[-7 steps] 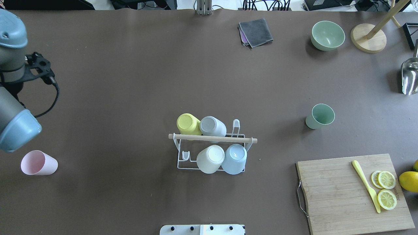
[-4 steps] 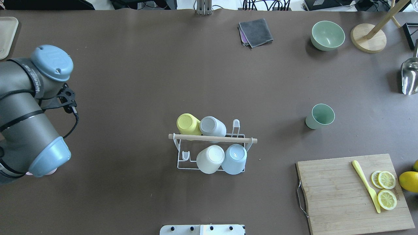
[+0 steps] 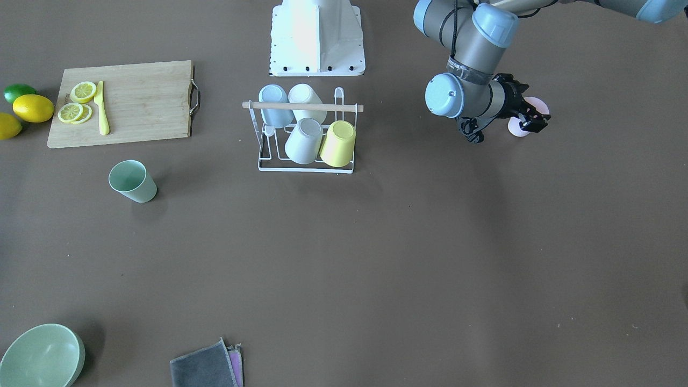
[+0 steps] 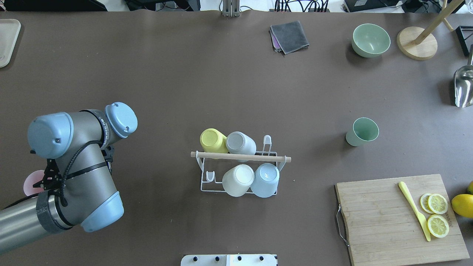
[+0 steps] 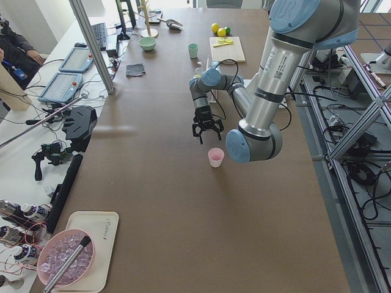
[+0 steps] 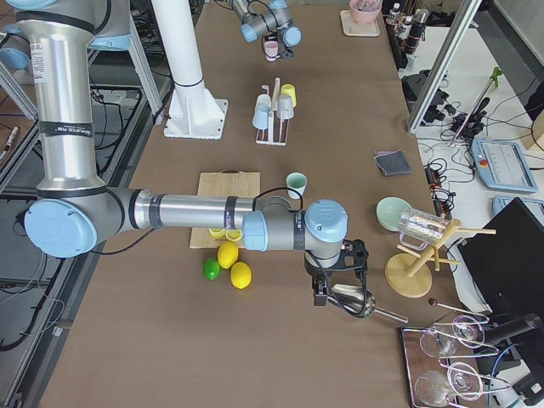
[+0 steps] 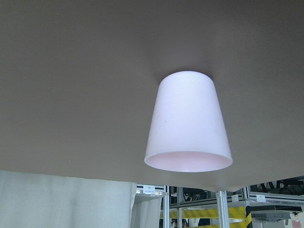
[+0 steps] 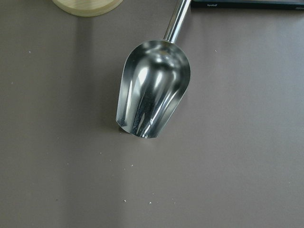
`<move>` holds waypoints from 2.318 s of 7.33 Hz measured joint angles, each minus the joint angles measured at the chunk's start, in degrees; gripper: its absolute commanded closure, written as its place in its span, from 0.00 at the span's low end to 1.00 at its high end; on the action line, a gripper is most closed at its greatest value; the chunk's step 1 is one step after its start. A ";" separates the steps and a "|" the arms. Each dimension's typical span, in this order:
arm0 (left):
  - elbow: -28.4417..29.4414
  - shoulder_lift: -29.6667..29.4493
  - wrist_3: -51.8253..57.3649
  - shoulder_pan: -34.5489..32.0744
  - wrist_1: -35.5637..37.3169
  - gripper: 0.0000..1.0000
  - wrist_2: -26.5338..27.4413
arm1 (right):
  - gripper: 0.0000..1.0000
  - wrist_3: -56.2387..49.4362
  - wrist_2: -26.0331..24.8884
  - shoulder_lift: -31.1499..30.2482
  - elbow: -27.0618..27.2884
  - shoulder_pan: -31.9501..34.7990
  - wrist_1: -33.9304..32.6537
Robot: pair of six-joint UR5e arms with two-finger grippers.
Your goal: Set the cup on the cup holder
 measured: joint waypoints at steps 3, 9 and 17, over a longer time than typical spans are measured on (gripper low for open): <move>3.03 -0.63 -0.04 2.63 -1.47 0.02 2.42 | 0.00 -0.05 0.16 -0.06 -0.11 0.00 0.00; 7.37 -0.09 -1.04 5.70 -7.75 0.03 4.07 | 0.00 -0.35 -0.30 -0.31 -0.90 0.05 0.13; 6.78 4.97 -2.33 5.51 -12.87 0.03 4.02 | 0.00 -0.84 -2.47 -0.12 2.44 -1.56 0.04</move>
